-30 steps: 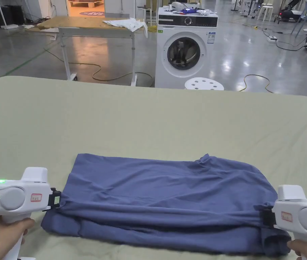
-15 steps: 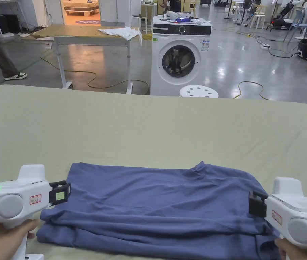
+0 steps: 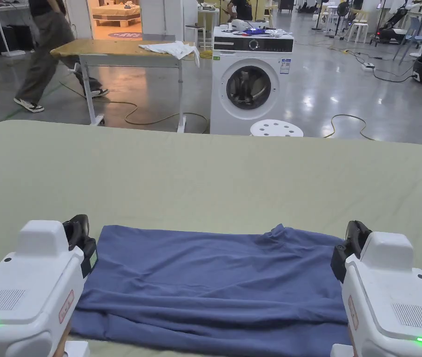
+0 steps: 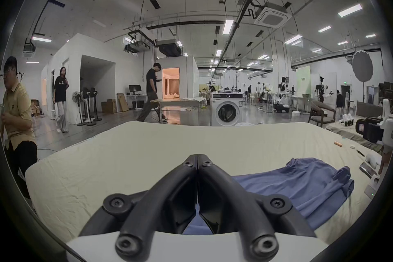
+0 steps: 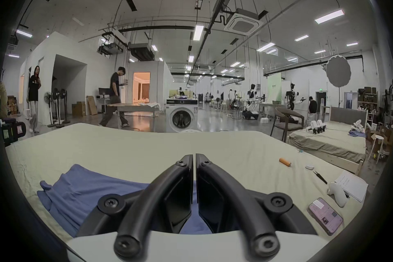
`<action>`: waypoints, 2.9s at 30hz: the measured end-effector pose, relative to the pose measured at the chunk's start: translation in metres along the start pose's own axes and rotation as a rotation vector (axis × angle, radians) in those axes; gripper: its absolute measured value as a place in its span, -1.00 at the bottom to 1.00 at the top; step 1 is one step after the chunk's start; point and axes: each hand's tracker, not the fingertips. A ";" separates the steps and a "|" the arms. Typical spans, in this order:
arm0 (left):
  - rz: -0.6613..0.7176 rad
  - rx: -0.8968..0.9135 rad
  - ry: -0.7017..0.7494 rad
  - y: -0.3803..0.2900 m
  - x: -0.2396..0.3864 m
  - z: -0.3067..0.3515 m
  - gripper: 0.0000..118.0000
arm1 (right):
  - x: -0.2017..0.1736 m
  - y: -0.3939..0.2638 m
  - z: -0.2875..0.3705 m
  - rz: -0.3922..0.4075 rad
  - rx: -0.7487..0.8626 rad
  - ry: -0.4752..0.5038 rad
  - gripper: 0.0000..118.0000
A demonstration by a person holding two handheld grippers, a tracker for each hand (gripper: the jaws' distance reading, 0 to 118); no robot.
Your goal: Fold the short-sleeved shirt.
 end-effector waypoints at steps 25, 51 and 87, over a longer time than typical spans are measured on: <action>0.056 -0.944 0.021 -0.100 -0.067 -0.077 0.10 | 0.019 -0.040 0.005 0.041 -0.162 0.023 -0.98; 0.066 -0.789 -0.056 -0.077 -0.064 -0.031 -0.97 | 0.097 -0.132 -0.043 0.030 -0.838 0.105 0.12; 0.195 -0.827 -0.064 -0.105 -0.096 0.073 -0.98 | 0.112 -0.089 0.072 0.152 -0.920 0.152 -0.89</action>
